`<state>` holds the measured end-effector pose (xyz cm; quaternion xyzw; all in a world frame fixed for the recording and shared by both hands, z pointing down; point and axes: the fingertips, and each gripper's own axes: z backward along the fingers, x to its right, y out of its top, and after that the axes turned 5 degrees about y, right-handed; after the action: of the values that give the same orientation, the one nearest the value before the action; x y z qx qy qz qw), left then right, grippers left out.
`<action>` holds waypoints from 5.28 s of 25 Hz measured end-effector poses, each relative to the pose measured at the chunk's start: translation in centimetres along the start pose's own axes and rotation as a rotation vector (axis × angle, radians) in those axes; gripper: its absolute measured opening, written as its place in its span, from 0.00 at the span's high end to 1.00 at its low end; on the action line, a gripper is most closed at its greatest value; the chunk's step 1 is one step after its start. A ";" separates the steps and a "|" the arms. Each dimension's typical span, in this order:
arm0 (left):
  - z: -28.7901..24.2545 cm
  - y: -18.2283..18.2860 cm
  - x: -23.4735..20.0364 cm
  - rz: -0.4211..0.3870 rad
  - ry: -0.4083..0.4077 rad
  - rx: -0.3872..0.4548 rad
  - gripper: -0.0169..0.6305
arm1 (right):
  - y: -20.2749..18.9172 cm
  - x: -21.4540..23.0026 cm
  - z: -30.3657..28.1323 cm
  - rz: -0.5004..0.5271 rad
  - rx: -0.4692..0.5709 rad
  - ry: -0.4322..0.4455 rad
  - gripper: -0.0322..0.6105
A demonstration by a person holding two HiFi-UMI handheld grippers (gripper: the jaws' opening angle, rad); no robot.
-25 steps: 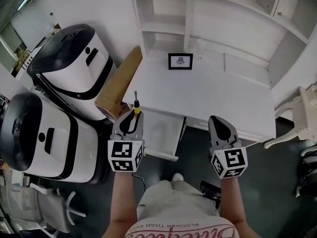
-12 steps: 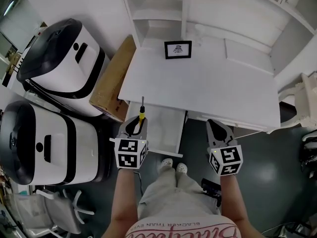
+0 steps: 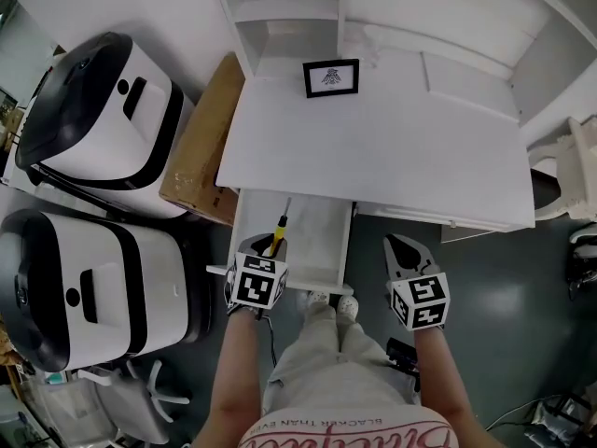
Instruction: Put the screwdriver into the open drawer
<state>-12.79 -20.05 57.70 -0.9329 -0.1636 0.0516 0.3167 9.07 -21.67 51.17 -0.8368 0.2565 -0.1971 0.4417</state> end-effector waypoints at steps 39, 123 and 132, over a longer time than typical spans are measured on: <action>-18.2 -11.1 1.9 -0.219 -0.206 -0.578 0.86 | -6.9 1.4 -5.9 -0.134 -0.246 -0.012 0.94; -1.4 4.7 -1.7 0.042 0.043 0.095 0.77 | 6.5 0.0 -0.3 0.091 0.028 0.113 0.94; 4.6 9.9 -3.4 0.044 0.157 0.335 0.96 | 11.6 -1.0 1.4 0.159 0.160 0.112 0.94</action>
<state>-14.22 -25.92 47.98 -0.8717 -0.1069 0.0120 0.4781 6.10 -25.70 40.59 -0.7637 0.3295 -0.2277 0.5063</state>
